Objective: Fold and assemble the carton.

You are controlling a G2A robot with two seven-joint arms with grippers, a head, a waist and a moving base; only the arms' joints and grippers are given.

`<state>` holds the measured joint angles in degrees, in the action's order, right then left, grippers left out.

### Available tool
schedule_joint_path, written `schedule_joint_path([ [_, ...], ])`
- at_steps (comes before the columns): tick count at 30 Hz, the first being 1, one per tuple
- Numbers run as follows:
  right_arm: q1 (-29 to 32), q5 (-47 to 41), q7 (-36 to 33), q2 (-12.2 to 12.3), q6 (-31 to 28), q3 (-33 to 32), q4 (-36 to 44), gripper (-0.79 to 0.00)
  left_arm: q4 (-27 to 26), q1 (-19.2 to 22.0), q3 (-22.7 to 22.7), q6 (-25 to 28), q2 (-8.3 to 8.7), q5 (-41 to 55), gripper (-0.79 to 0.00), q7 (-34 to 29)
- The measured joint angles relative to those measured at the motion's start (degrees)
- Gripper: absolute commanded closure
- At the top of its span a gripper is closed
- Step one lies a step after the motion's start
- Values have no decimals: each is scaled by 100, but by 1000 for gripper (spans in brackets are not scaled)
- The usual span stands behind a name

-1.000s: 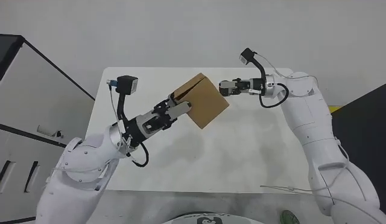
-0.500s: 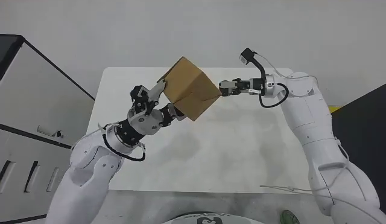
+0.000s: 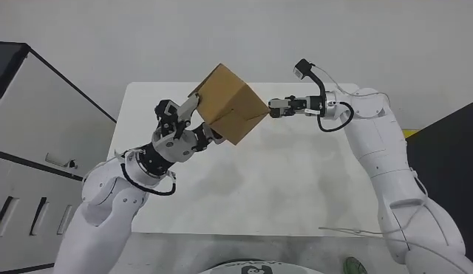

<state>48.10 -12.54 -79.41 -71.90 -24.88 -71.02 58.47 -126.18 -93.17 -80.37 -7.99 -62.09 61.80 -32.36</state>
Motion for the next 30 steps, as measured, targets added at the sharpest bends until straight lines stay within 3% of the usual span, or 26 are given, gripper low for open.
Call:
schedule_joint_path([
  [7,0,0,0,0,0,0,0,-785,-60,-81,-29,-794,-76,2596,0,947],
  [13,0,0,0,0,0,0,0,-785,-143,-33,-144,-1013,-97,3469,0,1084],
  [15,0,0,0,0,0,0,0,-785,-201,5,-213,-913,-84,3095,0,975],
  [22,0,0,0,0,0,0,0,-785,-306,15,-205,100,2,-648,0,-107],
  [25,0,0,0,0,0,0,0,-785,-290,-13,-210,599,27,-1836,0,-393],
  [30,0,0,0,0,0,0,0,-785,-260,-72,-194,966,29,-2565,0,-378],
])
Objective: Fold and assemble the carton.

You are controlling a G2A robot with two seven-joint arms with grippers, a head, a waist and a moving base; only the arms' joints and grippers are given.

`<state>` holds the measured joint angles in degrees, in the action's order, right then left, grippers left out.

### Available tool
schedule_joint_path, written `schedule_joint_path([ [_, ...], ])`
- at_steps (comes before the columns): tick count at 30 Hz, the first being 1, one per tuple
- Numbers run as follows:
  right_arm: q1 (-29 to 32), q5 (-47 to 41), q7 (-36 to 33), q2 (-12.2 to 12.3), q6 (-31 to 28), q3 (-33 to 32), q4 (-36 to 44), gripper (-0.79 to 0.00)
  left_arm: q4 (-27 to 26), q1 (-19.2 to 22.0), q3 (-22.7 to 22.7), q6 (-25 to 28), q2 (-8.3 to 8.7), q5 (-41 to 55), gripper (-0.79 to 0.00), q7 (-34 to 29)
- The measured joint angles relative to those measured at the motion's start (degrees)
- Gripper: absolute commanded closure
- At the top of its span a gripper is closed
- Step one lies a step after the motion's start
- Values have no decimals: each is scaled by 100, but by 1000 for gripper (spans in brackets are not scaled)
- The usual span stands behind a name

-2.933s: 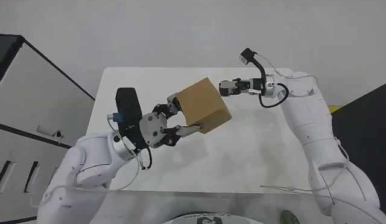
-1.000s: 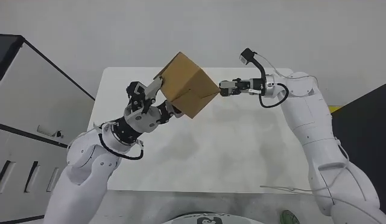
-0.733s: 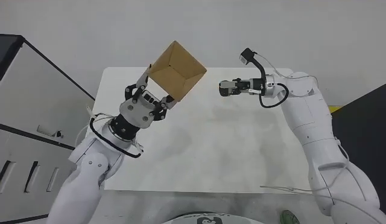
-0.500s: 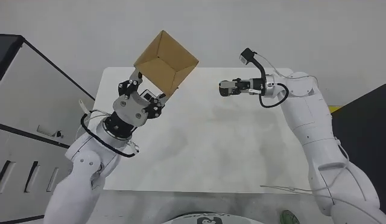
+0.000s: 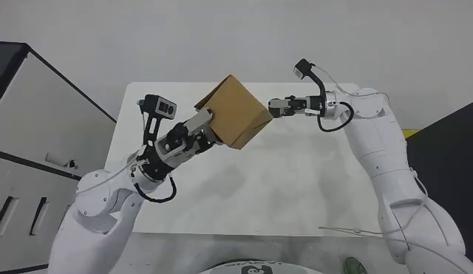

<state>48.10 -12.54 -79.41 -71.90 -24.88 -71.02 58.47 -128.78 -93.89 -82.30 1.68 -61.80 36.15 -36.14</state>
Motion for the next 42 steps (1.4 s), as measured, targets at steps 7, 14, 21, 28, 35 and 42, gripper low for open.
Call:
schedule_joint_path([
  [7,0,0,0,0,0,0,0,-785,14,123,-93,577,43,-1014,0,-115],
  [14,0,0,0,0,0,0,0,-785,180,278,-248,2135,54,-3382,0,137],
  [21,0,0,0,0,0,0,0,-785,133,323,-401,2701,55,-4806,0,487],
  [28,0,0,0,0,0,0,0,-785,129,316,-326,2828,43,-4610,0,617],
  [35,0,0,0,0,0,0,0,-785,1012,534,131,4334,26,-2979,0,670],
  [42,0,0,0,0,0,0,0,-785,1923,1075,571,5411,10,-1916,0,366],
])
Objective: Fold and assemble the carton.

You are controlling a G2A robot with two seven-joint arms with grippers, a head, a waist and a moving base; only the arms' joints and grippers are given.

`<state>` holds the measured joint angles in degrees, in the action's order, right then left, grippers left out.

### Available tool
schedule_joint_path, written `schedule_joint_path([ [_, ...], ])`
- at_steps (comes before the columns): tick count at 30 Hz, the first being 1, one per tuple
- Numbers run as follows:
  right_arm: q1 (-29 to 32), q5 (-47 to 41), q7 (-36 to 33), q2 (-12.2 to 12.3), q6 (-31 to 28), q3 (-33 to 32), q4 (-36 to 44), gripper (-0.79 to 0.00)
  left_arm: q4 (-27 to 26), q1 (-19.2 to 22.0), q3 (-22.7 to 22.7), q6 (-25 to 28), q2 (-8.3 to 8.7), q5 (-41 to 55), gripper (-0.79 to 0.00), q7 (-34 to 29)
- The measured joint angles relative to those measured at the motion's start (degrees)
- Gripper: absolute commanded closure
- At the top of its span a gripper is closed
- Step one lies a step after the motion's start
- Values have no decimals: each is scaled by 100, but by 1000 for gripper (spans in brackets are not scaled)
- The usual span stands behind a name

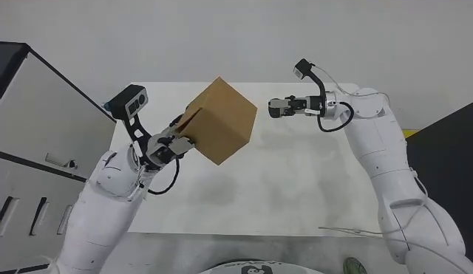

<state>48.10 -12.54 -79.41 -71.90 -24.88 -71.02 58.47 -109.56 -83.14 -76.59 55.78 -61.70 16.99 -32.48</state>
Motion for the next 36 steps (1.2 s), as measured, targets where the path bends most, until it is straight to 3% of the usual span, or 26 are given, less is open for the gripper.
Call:
schedule_joint_path([
  [10,0,0,0,0,0,0,0,-785,12,-2,-2,-22,-3,-7,0,28],
  [16,0,0,0,0,0,0,0,-785,25,51,409,214,-48,932,0,235],
  [21,0,0,0,0,0,0,0,-785,133,175,629,222,-53,1827,0,-144],
  [29,0,0,0,0,0,0,0,-785,303,325,625,222,-106,2803,0,-1079],
  [33,0,0,0,0,0,0,0,-785,372,411,453,222,-172,2700,0,-1393],
  [36,0,0,0,0,0,0,0,-785,381,481,210,222,-223,2055,0,-1382],
])
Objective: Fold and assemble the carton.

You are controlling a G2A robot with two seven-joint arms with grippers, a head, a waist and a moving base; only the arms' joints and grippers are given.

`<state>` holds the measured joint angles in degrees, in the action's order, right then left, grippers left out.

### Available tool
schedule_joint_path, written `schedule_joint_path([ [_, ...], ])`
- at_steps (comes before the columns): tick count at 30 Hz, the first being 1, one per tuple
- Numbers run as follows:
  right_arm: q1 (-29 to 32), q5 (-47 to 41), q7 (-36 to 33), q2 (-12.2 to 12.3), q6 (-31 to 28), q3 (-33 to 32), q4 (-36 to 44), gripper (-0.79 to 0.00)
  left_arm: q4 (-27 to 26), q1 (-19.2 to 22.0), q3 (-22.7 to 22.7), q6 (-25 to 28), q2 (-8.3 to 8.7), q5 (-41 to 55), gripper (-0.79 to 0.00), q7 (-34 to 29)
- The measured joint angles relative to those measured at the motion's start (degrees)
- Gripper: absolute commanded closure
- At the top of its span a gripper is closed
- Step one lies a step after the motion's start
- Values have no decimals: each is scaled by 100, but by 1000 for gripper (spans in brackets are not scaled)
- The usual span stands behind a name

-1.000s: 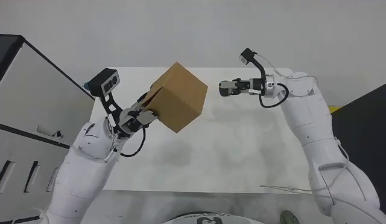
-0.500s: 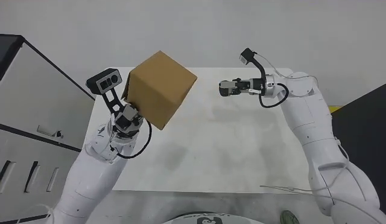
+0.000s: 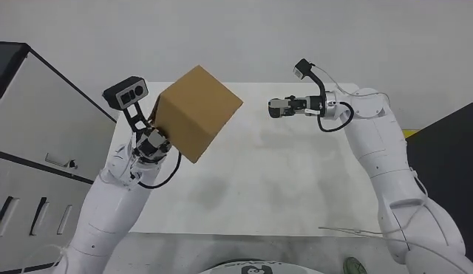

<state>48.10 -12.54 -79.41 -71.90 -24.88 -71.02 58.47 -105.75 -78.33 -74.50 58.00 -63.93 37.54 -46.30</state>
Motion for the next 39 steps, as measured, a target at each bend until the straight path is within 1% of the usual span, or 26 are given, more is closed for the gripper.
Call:
schedule_joint_path([
  [3,0,0,0,0,0,0,0,-785,-86,51,-362,0,-67,-1001,0,15],
  [4,0,0,0,0,0,0,0,-785,-168,61,-516,0,-99,-1475,0,61],
  [6,0,0,0,0,0,0,0,-785,-350,70,-715,0,-156,-2163,0,272],
  [7,0,0,0,0,0,0,0,-785,-509,87,-844,0,-194,-2667,0,442],
  [9,0,0,0,0,0,0,0,-785,-625,78,-943,0,-226,-3315,0,731],
  [11,0,0,0,0,0,0,0,-785,-625,73,-945,0,-228,-3574,0,744],
  [15,0,0,0,0,0,0,0,-785,-657,100,-965,0,-220,-3328,0,632],
  [18,0,0,0,0,0,0,0,-785,-932,270,-1100,0,-211,-3900,0,624],
  [20,0,0,0,0,0,0,0,-785,-1195,478,-1210,0,-184,-4654,0,530],
  [22,0,0,0,0,0,0,0,-785,-1362,648,-1189,0,-154,-5327,0,402],
  [24,0,0,0,0,0,0,0,-785,-1496,801,-1100,0,-106,-5842,0,426],
  [25,0,0,0,0,0,0,0,-785,-1544,892,-1014,0,-61,-6149,0,462],
  [27,0,0,0,0,0,0,0,-785,-1535,996,-882,0,16,-6469,0,629],
  [29,0,0,0,0,0,0,0,-785,-1518,1118,-752,0,128,-6868,0,731],
  [31,0,0,0,0,0,0,0,-785,-1489,1141,-722,0,165,-7028,0,812],
  [37,0,0,0,0,0,0,0,-785,-1528,1126,-719,0,160,-7049,0,885],
  [39,0,0,0,0,0,0,0,-785,-1574,1149,-722,0,172,-7346,0,987],
])
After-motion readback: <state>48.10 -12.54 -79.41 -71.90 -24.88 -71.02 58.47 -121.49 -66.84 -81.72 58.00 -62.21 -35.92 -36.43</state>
